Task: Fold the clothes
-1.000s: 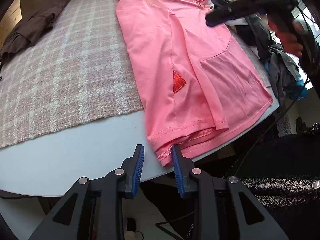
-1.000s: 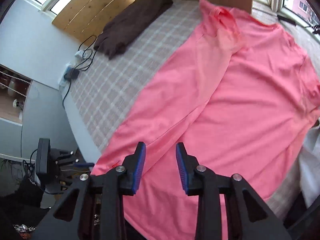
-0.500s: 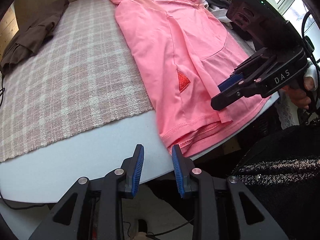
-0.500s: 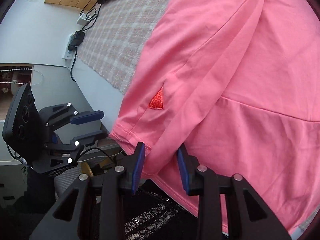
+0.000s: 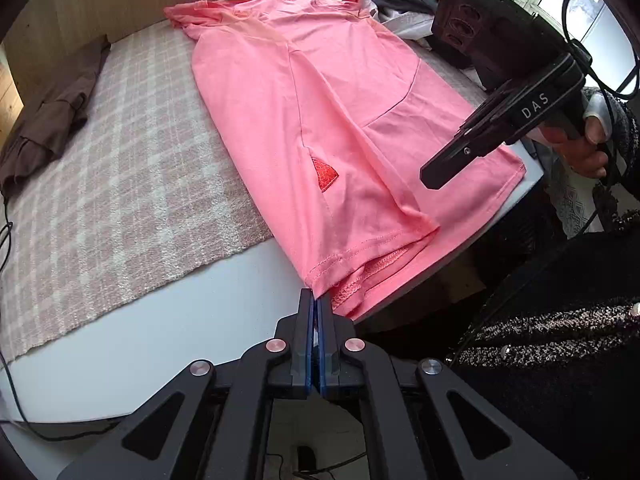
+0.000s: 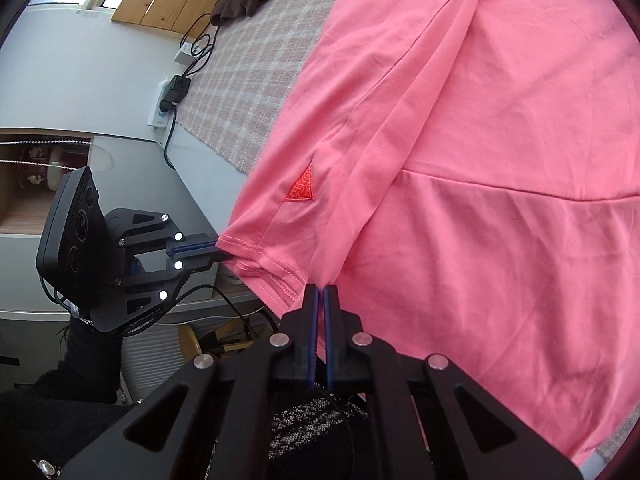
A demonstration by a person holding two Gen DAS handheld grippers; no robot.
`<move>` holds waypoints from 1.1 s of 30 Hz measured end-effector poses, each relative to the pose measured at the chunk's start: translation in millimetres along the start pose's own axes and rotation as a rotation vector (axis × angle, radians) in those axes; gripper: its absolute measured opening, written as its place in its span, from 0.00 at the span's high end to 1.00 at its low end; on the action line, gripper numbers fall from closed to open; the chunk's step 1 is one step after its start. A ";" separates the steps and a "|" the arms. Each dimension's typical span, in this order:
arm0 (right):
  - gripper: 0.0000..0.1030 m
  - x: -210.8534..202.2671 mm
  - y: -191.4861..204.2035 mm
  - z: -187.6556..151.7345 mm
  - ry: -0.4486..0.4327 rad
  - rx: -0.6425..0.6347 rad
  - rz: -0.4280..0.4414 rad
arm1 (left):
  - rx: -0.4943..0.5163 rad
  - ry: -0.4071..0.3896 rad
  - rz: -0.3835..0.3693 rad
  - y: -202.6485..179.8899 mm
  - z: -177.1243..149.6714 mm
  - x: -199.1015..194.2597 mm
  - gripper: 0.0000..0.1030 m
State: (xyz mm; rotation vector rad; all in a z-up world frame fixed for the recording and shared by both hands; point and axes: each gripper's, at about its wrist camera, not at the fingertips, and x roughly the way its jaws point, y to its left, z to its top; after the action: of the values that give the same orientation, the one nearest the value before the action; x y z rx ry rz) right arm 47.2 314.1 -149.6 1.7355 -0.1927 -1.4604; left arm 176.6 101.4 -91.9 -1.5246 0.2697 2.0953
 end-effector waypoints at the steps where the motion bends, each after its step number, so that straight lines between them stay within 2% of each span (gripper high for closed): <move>1: 0.97 -4.0 -2.6 -2.4 -0.001 0.006 0.016 | 0.004 -0.006 0.001 -5.0 3.5 0.1 0.99; 3: 0.97 -0.2 -10.4 -5.9 0.010 0.001 -0.051 | -0.002 0.002 -0.011 -10.4 6.9 7.1 0.99; 4: 0.97 2.2 -14.4 -7.6 0.017 -0.002 -0.089 | 0.003 0.035 -0.002 -12.8 5.4 17.9 0.99; 7: 0.97 6.9 -17.0 -12.3 0.069 -0.008 -0.076 | 0.026 0.142 0.038 -16.8 -0.8 41.0 0.96; 8: 0.97 3.0 -13.7 -12.5 0.070 -0.027 -0.097 | 0.033 0.159 0.049 -16.5 -2.8 40.5 0.94; 10: 0.96 -6.7 -6.3 -10.7 0.066 -0.067 -0.151 | 0.027 0.142 0.059 -12.8 -1.8 28.3 0.93; 12: 0.95 -23.5 4.1 -3.3 0.021 -0.116 -0.154 | 0.002 0.093 0.054 -5.1 8.4 12.1 0.92; 15: 0.95 -67.0 16.4 21.5 -0.105 -0.171 -0.145 | -0.001 0.008 0.033 -0.8 35.7 2.6 0.92; 19: 0.94 -143.6 28.8 81.4 -0.296 -0.222 -0.201 | 0.029 -0.067 -0.028 -1.2 89.1 27.5 0.91; 20: 0.92 -160.9 32.6 98.5 -0.343 -0.238 -0.231 | 0.033 -0.049 -0.051 -2.3 99.8 43.1 0.91; 21: 0.86 -176.1 35.7 114.9 -0.386 -0.255 -0.271 | 0.037 -0.031 -0.075 -3.3 110.6 58.7 0.91; 22: 0.82 -184.7 43.9 136.3 -0.422 -0.282 -0.307 | 0.032 0.023 -0.084 -2.8 120.1 69.9 0.91; 24: 0.61 -200.5 49.4 178.4 -0.463 -0.349 -0.361 | 0.047 0.018 -0.049 -5.8 136.3 68.4 0.91; 25: 0.57 -200.5 45.2 201.4 -0.468 -0.356 -0.382 | 0.045 -0.020 -0.029 0.0 142.4 59.4 0.90; 26: 0.56 -199.2 39.8 224.5 -0.470 -0.358 -0.401 | 0.030 -0.040 -0.005 11.2 149.1 54.0 0.83; 28: 0.56 -196.7 29.1 270.9 -0.474 -0.363 -0.440 | 0.007 -0.059 0.026 31.9 166.8 50.9 0.77; 30: 0.55 -174.1 11.3 316.0 -0.431 -0.343 -0.463 | 0.006 -0.069 0.013 52.0 180.5 57.5 0.77; 33: 0.55 -134.9 -23.3 366.9 -0.348 -0.297 -0.547 | 0.009 -0.027 -0.020 66.4 192.1 86.8 0.77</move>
State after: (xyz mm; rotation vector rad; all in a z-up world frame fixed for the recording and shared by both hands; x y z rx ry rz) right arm -323.0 229.1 -54.1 1.3354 0.3316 -2.0639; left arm -35.5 158.7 -116.1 -1.4864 0.2519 2.0950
